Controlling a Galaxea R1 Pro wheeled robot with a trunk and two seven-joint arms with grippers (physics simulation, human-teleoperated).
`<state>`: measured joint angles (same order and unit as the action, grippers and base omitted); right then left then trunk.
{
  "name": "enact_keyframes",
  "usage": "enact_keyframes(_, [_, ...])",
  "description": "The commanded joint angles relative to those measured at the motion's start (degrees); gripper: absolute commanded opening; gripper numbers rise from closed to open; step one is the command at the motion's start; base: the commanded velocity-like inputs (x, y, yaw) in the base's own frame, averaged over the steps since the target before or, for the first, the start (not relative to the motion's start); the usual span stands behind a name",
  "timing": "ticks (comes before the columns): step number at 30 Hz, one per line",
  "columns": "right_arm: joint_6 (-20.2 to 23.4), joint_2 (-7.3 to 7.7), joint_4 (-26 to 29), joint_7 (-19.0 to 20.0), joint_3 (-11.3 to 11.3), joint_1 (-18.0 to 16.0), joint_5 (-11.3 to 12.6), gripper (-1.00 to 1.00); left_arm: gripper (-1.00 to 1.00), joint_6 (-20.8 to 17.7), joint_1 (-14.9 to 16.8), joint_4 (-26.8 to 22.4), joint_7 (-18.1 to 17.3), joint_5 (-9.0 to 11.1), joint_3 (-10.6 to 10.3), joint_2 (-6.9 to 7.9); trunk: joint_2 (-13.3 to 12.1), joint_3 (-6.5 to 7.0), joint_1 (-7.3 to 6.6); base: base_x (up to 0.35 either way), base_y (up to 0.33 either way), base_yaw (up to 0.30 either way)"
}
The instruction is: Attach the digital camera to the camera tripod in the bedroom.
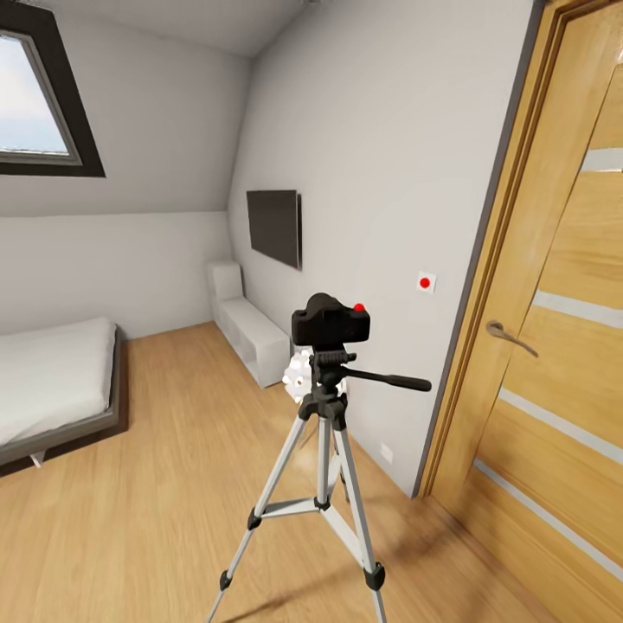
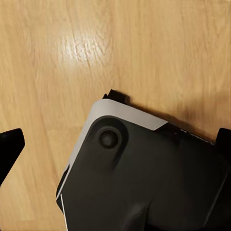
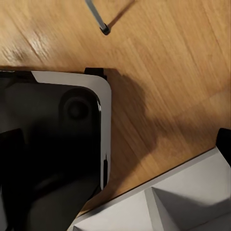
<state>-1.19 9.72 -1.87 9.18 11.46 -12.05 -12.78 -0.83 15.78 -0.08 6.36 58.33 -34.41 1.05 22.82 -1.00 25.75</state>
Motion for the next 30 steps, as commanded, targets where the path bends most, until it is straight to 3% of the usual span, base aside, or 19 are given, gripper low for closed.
enact_keyframes(1, [-0.12,0.03,-0.15,0.12,0.49,-0.08,-0.54,1.00,1.00,-0.03,0.04,-0.05,0.17,0.39,-0.50,0.00,0.10,-0.01,0.03,0.000,0.000,0.000])
enact_keyframes(20, [-1.02,-0.20,-0.09,-2.47,0.69,-0.08,-0.42,1.00,1.00,0.29,0.04,-0.69,0.15,0.06,-0.66,0.01,0.10,1.74,0.03,0.000,0.000,0.000])
enact_keyframes(30, [-3.52,-1.60,-0.14,-4.76,0.78,-0.08,-0.40,1.00,1.00,0.30,0.04,-0.71,0.14,0.03,-0.72,0.01,0.10,2.67,0.03,0.000,0.000,0.000])
